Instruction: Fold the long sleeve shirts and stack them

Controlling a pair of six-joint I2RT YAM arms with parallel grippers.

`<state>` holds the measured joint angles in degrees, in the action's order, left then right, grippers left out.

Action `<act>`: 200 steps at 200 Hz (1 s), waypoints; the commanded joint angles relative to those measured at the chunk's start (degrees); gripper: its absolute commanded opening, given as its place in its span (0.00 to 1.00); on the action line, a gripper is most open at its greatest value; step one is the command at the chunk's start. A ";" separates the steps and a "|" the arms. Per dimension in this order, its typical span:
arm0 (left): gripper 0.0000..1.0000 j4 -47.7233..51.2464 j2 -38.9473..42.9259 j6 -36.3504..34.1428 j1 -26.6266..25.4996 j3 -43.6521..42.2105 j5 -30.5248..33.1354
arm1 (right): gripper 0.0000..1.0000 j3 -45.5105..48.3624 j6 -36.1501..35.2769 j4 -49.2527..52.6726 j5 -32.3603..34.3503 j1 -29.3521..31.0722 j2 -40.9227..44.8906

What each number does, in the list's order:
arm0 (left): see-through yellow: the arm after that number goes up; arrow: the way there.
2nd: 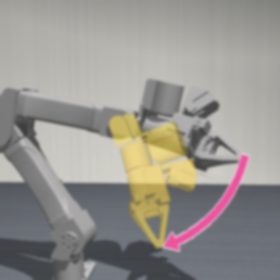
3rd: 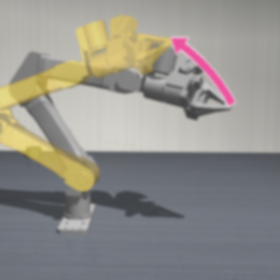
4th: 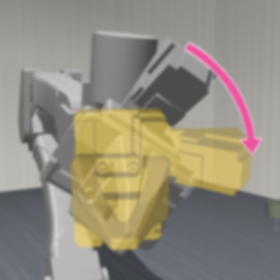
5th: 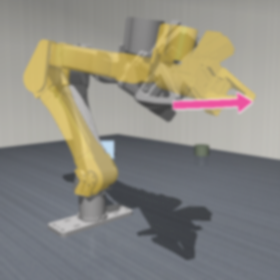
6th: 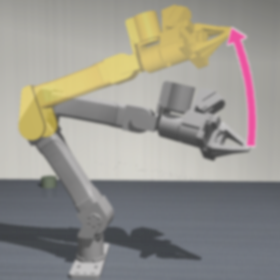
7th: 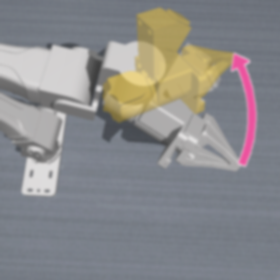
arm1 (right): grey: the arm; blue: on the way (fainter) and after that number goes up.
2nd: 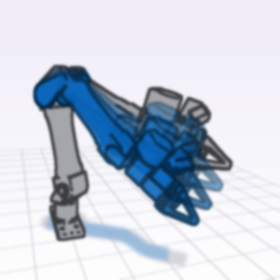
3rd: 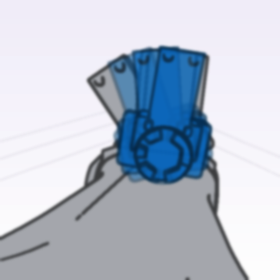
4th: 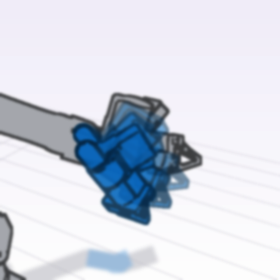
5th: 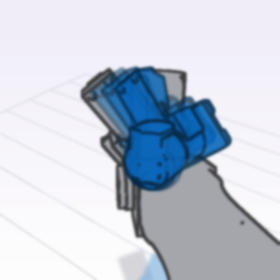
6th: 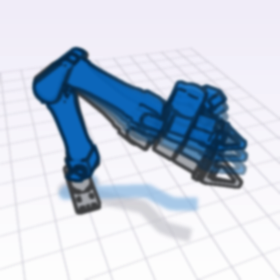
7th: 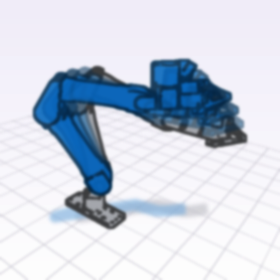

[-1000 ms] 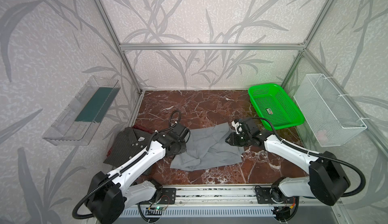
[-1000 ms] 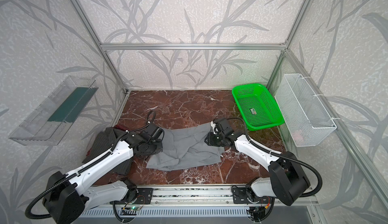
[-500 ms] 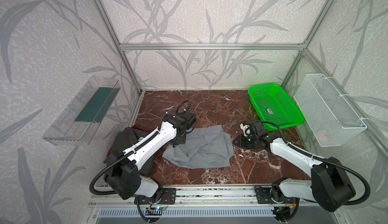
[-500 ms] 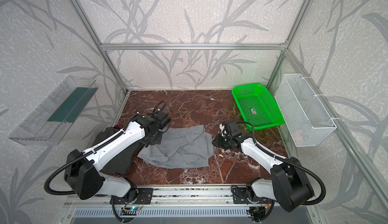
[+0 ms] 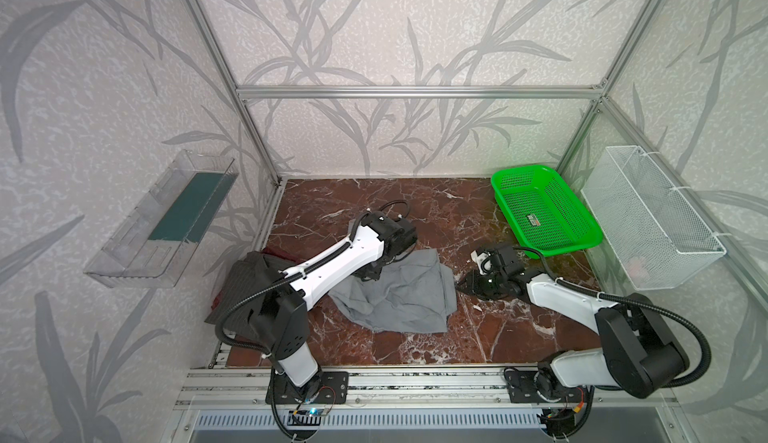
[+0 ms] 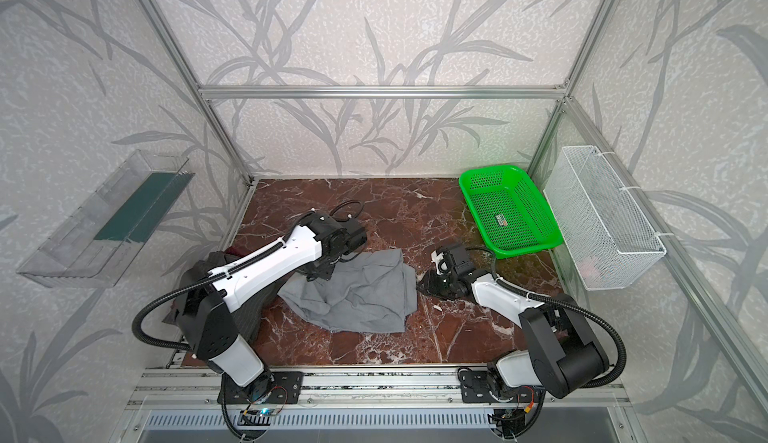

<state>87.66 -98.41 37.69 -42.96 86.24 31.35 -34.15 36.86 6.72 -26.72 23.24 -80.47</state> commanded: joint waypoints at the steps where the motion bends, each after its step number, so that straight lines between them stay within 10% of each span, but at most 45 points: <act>1: 0.00 12.09 -4.43 6.38 -2.35 5.06 8.23 | 0.34 0.62 0.98 -3.51 -1.84 -0.22 -0.63; 200: 0.00 15.20 -22.69 9.90 -11.05 27.54 -2.99 | 0.33 6.81 5.02 -16.72 -3.78 -0.48 -7.10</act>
<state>91.92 -119.59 46.74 -52.84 110.43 29.30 -28.53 40.93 -9.23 -31.59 22.96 -85.91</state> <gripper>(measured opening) 0.059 0.335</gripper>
